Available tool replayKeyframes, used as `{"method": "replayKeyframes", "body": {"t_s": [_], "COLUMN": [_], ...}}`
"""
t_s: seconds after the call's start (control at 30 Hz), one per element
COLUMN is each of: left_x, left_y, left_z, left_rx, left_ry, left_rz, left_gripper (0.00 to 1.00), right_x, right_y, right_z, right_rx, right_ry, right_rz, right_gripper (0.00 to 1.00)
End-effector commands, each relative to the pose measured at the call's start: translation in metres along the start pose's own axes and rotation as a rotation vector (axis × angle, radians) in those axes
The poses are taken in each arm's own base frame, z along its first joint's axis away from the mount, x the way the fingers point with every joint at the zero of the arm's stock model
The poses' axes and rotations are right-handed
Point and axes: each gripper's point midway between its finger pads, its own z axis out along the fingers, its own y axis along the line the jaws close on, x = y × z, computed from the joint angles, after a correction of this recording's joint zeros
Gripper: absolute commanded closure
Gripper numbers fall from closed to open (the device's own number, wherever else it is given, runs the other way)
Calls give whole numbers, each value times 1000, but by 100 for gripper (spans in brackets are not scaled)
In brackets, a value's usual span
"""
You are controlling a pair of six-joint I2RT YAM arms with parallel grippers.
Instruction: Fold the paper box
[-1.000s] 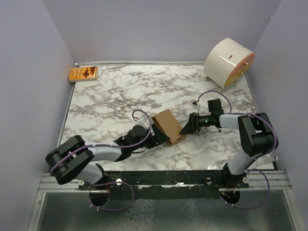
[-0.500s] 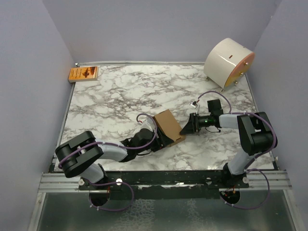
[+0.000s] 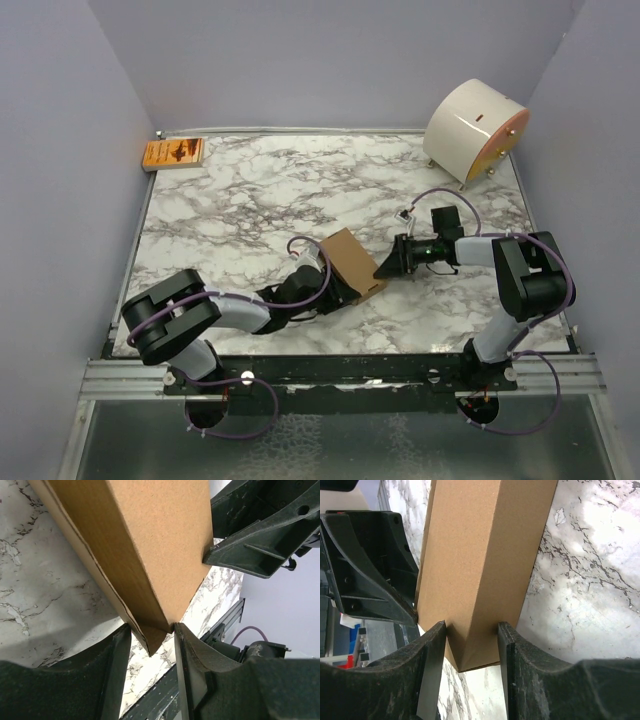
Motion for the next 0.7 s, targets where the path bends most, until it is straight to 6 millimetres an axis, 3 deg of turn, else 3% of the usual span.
{"method": "replayKeyframes", "body": {"t_s": [0.0, 0.23, 0.47, 0.67], "left_x": [-8, -7, -12, -10], "left_y": [-16, -12, -7, -7], "left_z": [8, 13, 10, 5], "left_rx": [9, -29, -55, -46], "left_ry": [-36, -34, -59, -48], "left_rz": [-6, -15, -18, 4], "left_gripper": [57, 62, 89, 86], "right_x": [11, 14, 15, 14], "right_y": [8, 13, 14, 12], "right_z": [8, 14, 16, 16], "right_rx": [-40, -45, -43, -32], "right_ry": [38, 58, 66, 65], "right_rz": [10, -10, -14, -15], "right_gripper": [57, 61, 62, 62]}}
